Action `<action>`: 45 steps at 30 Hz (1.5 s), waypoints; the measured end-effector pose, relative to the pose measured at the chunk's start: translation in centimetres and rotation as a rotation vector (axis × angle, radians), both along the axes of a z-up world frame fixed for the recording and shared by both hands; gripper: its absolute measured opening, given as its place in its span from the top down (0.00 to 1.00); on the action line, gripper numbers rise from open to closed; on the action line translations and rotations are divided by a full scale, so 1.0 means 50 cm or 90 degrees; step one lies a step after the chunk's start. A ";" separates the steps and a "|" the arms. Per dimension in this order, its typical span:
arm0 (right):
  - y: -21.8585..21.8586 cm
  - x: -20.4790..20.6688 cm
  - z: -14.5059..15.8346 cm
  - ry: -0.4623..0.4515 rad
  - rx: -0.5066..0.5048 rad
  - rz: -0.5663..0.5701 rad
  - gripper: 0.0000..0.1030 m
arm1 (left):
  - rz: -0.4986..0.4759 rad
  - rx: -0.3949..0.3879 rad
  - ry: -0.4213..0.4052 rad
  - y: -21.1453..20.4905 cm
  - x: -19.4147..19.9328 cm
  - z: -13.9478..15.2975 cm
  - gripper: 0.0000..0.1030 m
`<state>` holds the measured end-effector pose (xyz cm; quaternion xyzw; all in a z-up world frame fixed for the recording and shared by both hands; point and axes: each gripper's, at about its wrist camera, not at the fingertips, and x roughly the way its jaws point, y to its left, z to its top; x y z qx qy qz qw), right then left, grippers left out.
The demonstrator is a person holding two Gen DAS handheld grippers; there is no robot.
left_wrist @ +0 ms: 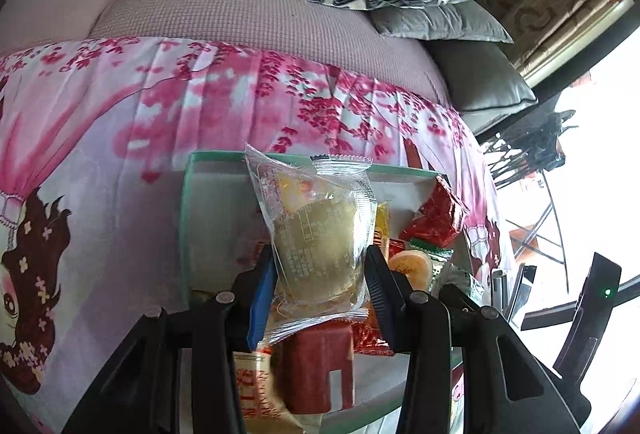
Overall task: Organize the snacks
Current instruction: 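Carry the bun bag and green pack over the tray with both grippers, then open the right gripper to drop the green pack while the left releases the bun bag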
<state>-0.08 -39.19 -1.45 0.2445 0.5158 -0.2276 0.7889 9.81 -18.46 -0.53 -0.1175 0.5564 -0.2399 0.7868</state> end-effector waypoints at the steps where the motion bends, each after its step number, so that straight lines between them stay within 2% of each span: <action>1: 0.000 0.000 -0.001 0.001 -0.001 0.000 0.45 | -0.003 0.001 -0.001 -0.004 -0.001 0.000 0.56; 13: 0.003 0.003 -0.008 0.018 -0.011 0.004 0.44 | -0.024 0.008 0.008 -0.021 -0.008 -0.009 0.56; 21: 0.004 0.005 -0.011 0.019 -0.009 0.006 0.31 | -0.015 -0.003 0.023 -0.010 -0.001 -0.016 0.55; 23: 0.004 0.005 -0.011 0.017 -0.006 0.008 0.25 | -0.008 -0.007 0.029 -0.005 0.001 -0.020 0.55; 27: 0.009 0.008 -0.011 0.014 -0.008 0.014 0.22 | 0.005 -0.011 0.037 0.006 0.004 -0.024 0.54; 29: 0.010 0.009 -0.010 0.008 -0.005 0.018 0.13 | 0.010 -0.009 0.038 0.008 0.006 -0.024 0.54; 31: 0.011 0.009 -0.009 0.002 -0.001 0.020 0.11 | 0.008 -0.007 0.036 0.008 0.006 -0.023 0.54; 33: 0.015 0.012 -0.006 -0.003 -0.006 0.030 0.10 | 0.012 -0.001 0.035 0.010 0.007 -0.024 0.48; 35: 0.017 0.013 -0.006 -0.005 -0.007 0.033 0.01 | 0.021 0.003 0.039 0.012 0.009 -0.028 0.43; 36: 0.019 0.013 -0.005 -0.006 -0.007 0.036 0.00 | 0.025 0.002 0.041 0.014 0.009 -0.030 0.42; 38: 0.022 0.015 -0.003 -0.010 -0.009 0.040 0.00 | 0.029 0.001 0.044 0.018 0.011 -0.030 0.41; 41: 0.022 0.016 0.000 -0.013 -0.009 0.043 0.00 | 0.032 0.011 0.038 0.020 0.007 -0.025 0.34; 45: 0.021 0.015 -0.001 -0.013 -0.008 0.041 0.00 | 0.030 0.017 0.033 0.018 0.001 -0.016 0.32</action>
